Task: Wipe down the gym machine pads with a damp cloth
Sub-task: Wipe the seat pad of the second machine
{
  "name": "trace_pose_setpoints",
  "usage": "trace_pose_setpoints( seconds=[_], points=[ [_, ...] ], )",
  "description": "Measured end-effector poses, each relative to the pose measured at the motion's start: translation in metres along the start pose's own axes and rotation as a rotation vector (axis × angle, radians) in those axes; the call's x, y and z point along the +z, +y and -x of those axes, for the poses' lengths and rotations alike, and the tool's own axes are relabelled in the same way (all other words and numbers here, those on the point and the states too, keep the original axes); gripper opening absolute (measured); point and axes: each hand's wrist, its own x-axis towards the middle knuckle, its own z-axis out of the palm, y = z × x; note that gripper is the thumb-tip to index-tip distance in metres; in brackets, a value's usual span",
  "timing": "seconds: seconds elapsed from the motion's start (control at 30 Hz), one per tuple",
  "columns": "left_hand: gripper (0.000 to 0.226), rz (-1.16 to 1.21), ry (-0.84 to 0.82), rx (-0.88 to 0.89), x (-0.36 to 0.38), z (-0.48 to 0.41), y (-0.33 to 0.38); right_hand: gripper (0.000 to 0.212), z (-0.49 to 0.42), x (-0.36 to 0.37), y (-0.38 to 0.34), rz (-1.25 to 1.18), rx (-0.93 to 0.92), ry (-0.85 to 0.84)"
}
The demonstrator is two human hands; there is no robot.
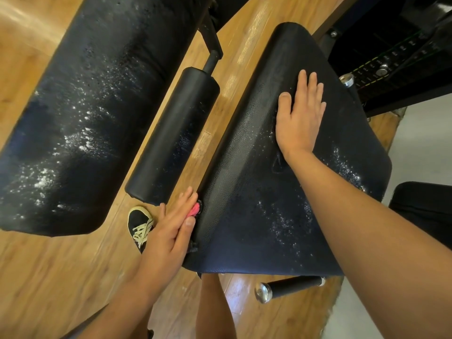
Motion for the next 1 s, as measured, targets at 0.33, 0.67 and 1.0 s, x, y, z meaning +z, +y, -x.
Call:
trace_pose_setpoints(
  seconds=[0.33,0.67,1.0],
  points=[
    [0.04,-0.005,0.027,0.152,0.004,-0.051,0.041,0.061,0.003,0.002,0.001,-0.017,-0.006,0.01],
    [0.034,0.119,0.076,0.161,0.034,-0.206,0.136,0.063,0.001,0.007,0.007,-0.023,-0.02,0.029],
    [0.041,-0.006,0.024,0.283,0.065,-0.332,0.199,0.065,0.0,0.009,0.008,-0.01,-0.026,0.028]
  ],
)
